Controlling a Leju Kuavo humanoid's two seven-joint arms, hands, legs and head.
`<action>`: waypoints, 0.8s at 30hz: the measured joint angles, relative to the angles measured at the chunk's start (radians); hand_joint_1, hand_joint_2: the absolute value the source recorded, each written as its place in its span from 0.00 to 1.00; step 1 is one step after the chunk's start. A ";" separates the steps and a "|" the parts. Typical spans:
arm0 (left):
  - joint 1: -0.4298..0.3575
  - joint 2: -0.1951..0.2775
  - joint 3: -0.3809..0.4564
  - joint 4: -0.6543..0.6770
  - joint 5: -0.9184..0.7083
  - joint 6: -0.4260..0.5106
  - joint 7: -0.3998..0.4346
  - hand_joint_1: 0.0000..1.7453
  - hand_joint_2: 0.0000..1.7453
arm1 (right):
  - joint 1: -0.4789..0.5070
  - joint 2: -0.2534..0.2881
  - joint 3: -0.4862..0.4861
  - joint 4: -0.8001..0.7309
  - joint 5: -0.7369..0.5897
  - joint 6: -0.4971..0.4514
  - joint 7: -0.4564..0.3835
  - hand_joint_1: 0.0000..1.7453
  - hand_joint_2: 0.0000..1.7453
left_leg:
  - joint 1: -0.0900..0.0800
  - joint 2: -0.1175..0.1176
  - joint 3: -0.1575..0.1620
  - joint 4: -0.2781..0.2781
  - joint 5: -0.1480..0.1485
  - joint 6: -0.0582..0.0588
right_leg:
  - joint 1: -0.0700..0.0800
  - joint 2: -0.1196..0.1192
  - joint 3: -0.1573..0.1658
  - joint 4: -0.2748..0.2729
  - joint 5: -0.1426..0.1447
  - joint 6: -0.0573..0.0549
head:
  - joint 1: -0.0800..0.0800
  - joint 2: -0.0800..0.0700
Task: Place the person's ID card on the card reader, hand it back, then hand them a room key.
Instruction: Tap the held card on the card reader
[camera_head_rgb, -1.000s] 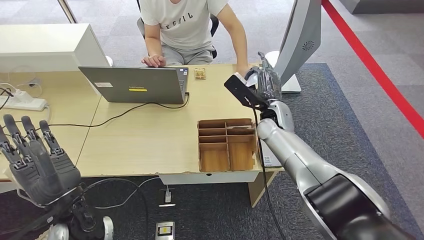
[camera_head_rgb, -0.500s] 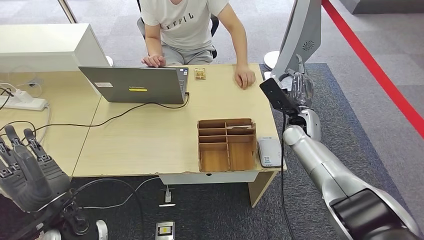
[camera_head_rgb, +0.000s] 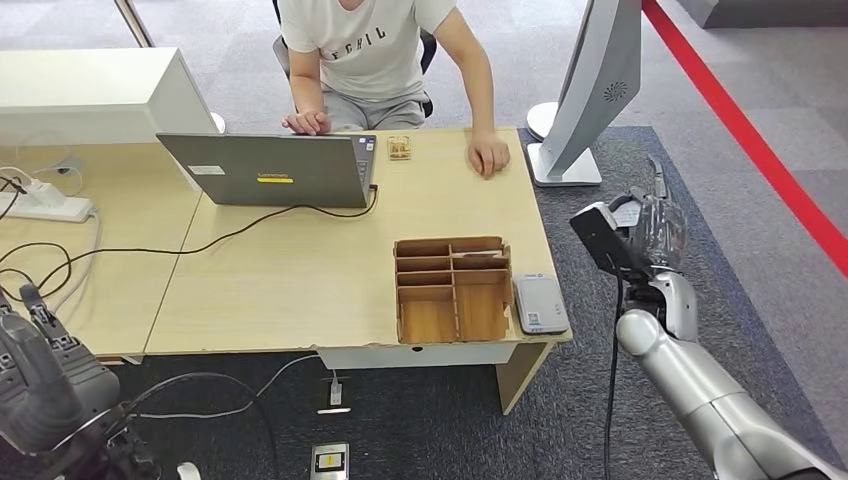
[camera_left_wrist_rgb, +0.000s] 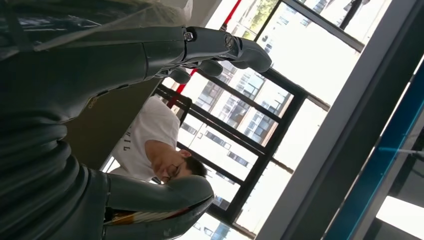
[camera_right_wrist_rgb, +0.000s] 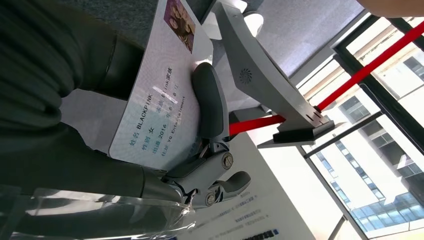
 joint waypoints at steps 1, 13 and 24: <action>0.003 0.001 0.000 -0.004 -0.001 0.003 0.000 0.00 1.00 | 0.018 -0.010 -0.009 -0.024 0.008 0.003 0.004 1.00 1.00 | 0.000 0.000 0.000 0.000 0.000 0.000 | 0.000 0.000 0.000 0.000 0.000 0.000 | 0.000 0.000; 0.051 0.012 -0.002 -0.048 -0.010 0.028 0.000 0.00 1.00 | 0.211 -0.069 -0.085 -0.231 0.066 0.065 0.039 1.00 1.00 | 0.000 0.000 0.000 0.000 0.000 0.000 | 0.000 0.000 0.001 0.000 0.000 0.000 | 0.000 0.000; 0.071 0.025 -0.008 -0.097 -0.035 0.093 0.000 0.00 1.00 | 0.282 -0.010 -0.068 -0.276 -0.004 0.160 -0.033 1.00 1.00 | 0.000 0.000 0.000 -0.001 0.000 0.000 | 0.000 0.000 0.001 0.000 0.000 0.000 | 0.000 0.000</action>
